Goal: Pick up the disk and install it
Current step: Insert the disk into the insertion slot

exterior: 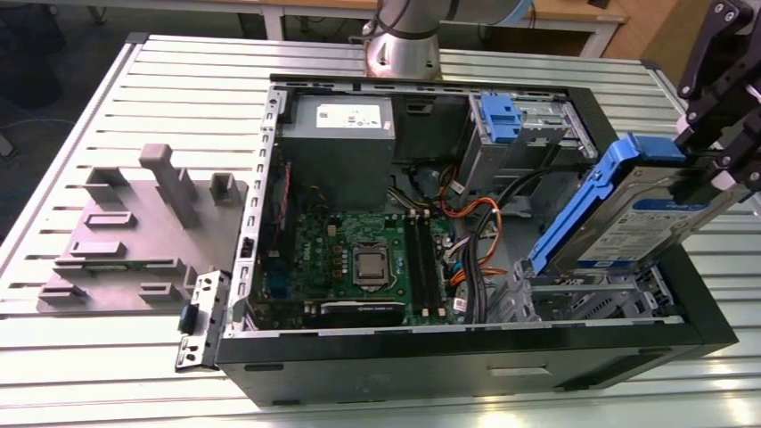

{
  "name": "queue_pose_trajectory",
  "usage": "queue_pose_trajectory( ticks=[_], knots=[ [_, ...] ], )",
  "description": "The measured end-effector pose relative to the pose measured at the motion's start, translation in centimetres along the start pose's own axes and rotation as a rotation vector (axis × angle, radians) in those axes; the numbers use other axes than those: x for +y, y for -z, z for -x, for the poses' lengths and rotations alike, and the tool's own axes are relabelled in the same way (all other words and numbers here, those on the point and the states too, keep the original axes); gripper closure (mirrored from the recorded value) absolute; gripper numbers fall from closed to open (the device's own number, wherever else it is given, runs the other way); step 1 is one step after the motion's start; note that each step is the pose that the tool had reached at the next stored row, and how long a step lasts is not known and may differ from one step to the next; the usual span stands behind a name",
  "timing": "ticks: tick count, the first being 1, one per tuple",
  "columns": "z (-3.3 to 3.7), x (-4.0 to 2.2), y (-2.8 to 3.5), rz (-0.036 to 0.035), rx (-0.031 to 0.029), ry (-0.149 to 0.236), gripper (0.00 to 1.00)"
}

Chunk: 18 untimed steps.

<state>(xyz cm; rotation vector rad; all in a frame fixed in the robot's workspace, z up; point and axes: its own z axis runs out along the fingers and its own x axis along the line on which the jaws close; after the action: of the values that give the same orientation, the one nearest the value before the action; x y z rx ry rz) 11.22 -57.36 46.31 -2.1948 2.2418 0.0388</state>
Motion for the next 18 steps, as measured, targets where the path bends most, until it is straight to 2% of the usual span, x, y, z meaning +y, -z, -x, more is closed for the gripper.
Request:
queue_pose_trajectory(
  ticks=[8,18],
  knots=[
    [0.46,-0.27,-0.42,0.0008,-0.0002,0.000,0.65],
    [0.59,-0.35,-1.18,0.0009,-0.0002,0.000,0.65]
  ],
)
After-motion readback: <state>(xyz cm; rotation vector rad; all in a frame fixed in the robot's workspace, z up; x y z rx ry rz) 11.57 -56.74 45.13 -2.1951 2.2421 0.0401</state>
